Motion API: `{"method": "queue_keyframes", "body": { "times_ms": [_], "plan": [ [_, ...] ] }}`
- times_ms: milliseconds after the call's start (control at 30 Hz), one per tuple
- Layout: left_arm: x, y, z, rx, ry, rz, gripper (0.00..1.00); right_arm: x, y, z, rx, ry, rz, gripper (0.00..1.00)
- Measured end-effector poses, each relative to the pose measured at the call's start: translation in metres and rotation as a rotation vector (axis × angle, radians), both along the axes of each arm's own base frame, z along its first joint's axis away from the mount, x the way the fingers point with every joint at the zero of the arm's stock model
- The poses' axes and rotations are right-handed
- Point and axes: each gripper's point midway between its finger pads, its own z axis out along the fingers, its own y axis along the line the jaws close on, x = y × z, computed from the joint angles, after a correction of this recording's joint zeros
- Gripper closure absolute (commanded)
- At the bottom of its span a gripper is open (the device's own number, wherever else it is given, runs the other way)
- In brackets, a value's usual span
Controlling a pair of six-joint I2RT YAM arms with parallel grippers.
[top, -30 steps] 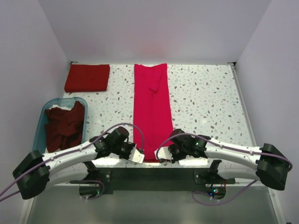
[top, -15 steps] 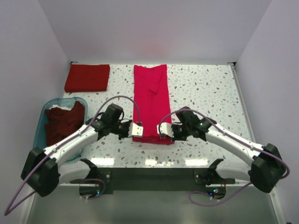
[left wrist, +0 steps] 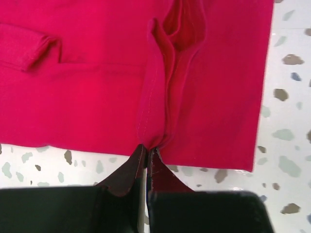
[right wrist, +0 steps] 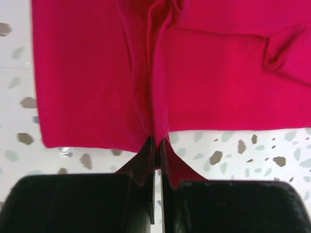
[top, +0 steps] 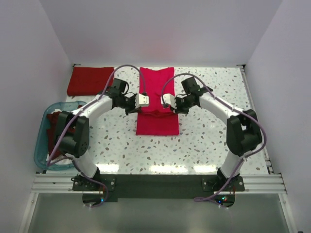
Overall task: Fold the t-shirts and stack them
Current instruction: Fold the tshirt
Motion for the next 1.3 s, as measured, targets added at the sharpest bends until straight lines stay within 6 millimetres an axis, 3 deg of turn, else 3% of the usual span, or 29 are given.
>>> {"method": "queue_keyframes", "body": {
  "times_ms": [267,367,533,767,800,833,900,933,967,1067,1200,1300],
  "plan": [
    [0.07,0.004,-0.014,0.0,0.004,0.045,1.0,0.066,0.005,-0.017,-0.001,0.009,0.011,1.0],
    [0.09,0.007,-0.017,-0.002,-0.007,0.053,1.0,0.08,0.008,-0.022,-0.003,0.008,0.014,1.0],
    [0.107,0.011,-0.026,0.004,0.003,0.066,1.0,0.094,0.013,-0.031,-0.008,0.016,0.016,1.0],
    [0.116,0.014,-0.036,0.008,0.021,0.088,1.0,0.102,0.014,-0.044,-0.018,0.036,-0.012,1.0],
    [0.118,0.015,-0.037,0.006,0.025,0.1,0.95,0.105,0.014,-0.045,-0.02,0.034,-0.023,0.98],
    [0.122,0.016,-0.038,0.005,0.022,0.109,0.87,0.108,0.014,-0.045,-0.021,0.027,-0.037,0.76],
    [0.131,0.018,-0.038,0.003,0.018,0.137,0.65,0.114,0.013,-0.044,-0.019,0.018,-0.071,0.64],
    [0.137,0.019,-0.037,0.001,0.013,0.157,0.59,0.118,0.013,-0.043,-0.021,0.008,-0.095,0.58],
    [0.144,0.021,-0.035,-0.004,0.014,0.186,0.46,0.123,0.012,-0.042,-0.019,-0.003,-0.121,0.56],
    [0.162,0.028,-0.027,-0.034,0.008,0.28,0.37,0.139,0.008,-0.036,-0.016,-0.039,-0.204,0.52],
    [0.177,0.052,-0.014,-0.091,0.012,0.414,0.36,0.149,-0.004,-0.031,-0.013,-0.045,-0.296,0.56],
    [0.163,0.074,-0.006,-0.11,0.032,0.469,0.38,0.141,-0.01,-0.022,0.002,-0.021,-0.34,0.64]
  ]
}}
